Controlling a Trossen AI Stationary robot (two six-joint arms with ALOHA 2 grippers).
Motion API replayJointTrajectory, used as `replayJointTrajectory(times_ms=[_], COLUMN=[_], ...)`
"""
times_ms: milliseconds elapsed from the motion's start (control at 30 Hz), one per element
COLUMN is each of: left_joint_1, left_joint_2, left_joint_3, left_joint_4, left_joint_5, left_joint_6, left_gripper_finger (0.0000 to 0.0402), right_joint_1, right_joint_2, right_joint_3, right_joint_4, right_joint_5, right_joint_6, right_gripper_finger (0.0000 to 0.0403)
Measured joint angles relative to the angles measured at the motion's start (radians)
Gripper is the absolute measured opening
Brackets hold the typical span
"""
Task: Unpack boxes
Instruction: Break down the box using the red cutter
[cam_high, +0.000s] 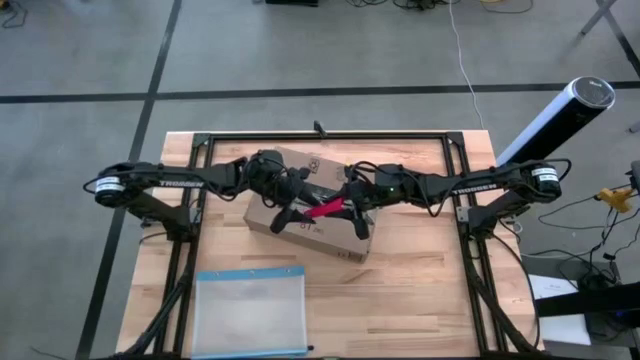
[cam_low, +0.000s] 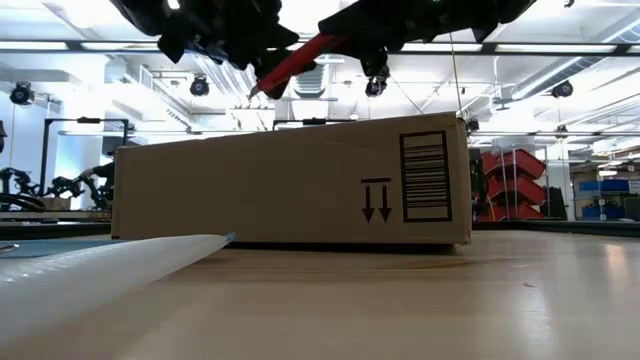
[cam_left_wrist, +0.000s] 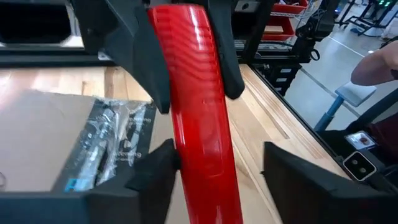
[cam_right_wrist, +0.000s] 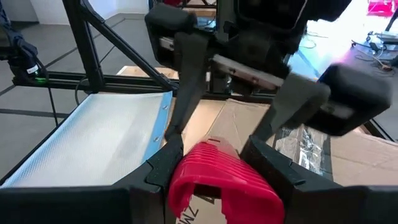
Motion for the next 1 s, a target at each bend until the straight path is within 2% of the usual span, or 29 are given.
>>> replayJointTrajectory(times_ms=[167, 300, 700, 1000], left_joint_1=[0.000, 0.000, 0.000, 0.001], left_joint_2=[0.044, 0.064, 0.060, 0.060], left_joint_3=[0.000, 0.000, 0.000, -0.001], left_joint_4=[0.038, 0.060, 0.067, 0.066], left_joint_5=[0.001, 0.000, 0.000, -0.001], left_joint_6=[-0.015, -0.017, -0.020, -0.035], left_gripper_finger=[0.0284, 0.0278, 0.0193, 0.0090], right_joint_1=[0.001, 0.006, 0.011, 0.011], right_joint_2=[0.000, 0.000, 0.000, 0.000], right_joint_3=[0.000, 0.000, 0.000, 0.000], right_joint_4=[0.014, 0.013, -0.017, -0.015], right_joint_5=[0.001, -0.005, -0.016, -0.001], right_joint_6=[0.004, 0.008, 0.009, -0.006], right_gripper_finger=[0.0127, 0.0127, 0.0127, 0.0127])
